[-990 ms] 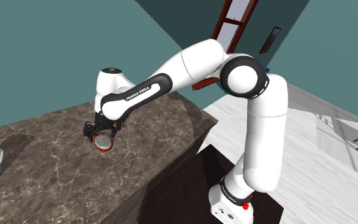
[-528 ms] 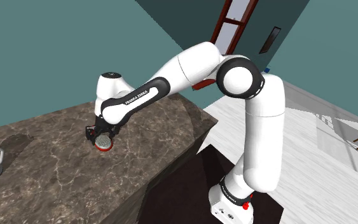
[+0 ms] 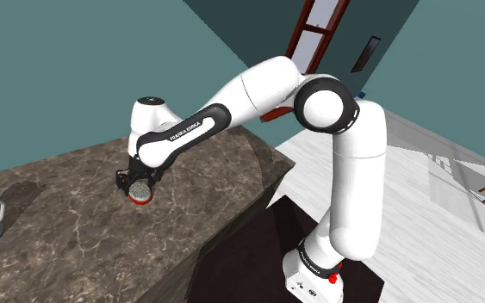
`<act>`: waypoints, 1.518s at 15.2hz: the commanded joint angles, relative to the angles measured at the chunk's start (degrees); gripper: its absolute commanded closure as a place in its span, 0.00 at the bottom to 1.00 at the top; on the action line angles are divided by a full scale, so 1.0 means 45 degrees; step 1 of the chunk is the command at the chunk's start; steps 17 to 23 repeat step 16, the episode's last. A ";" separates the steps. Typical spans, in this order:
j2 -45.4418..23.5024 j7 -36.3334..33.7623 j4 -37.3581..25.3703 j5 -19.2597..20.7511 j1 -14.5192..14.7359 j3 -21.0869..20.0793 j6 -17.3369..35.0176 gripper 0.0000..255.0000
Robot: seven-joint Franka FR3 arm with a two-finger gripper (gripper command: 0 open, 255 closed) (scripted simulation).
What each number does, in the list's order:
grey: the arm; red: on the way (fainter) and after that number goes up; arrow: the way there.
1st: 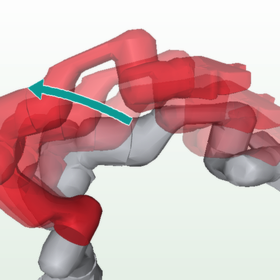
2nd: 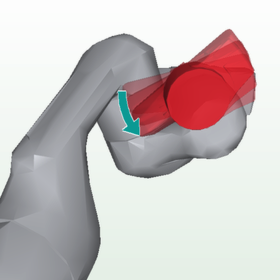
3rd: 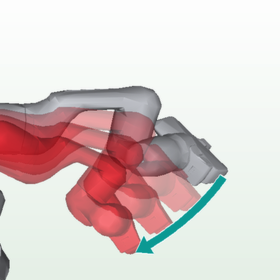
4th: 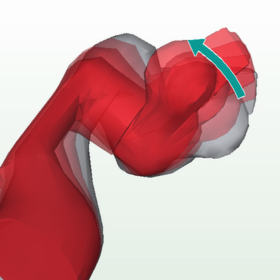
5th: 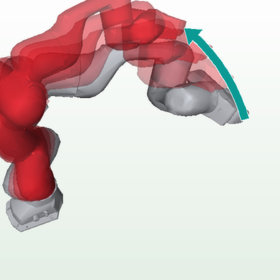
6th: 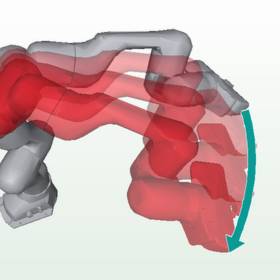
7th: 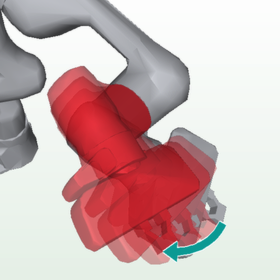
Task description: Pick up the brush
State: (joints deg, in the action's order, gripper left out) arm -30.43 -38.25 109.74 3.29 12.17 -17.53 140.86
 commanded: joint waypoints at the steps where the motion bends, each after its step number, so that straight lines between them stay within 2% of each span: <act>1: 0.0183 0.0026 0.0006 -0.0055 -0.0043 -0.0043 -0.0182 1.00; 14: 0.1644 0.0166 -0.0283 -0.0519 -0.0299 -0.0356 -0.1890 1.00; 23: 0.1660 0.0167 -0.0288 -0.0524 -0.0301 -0.0359 -0.1911 1.00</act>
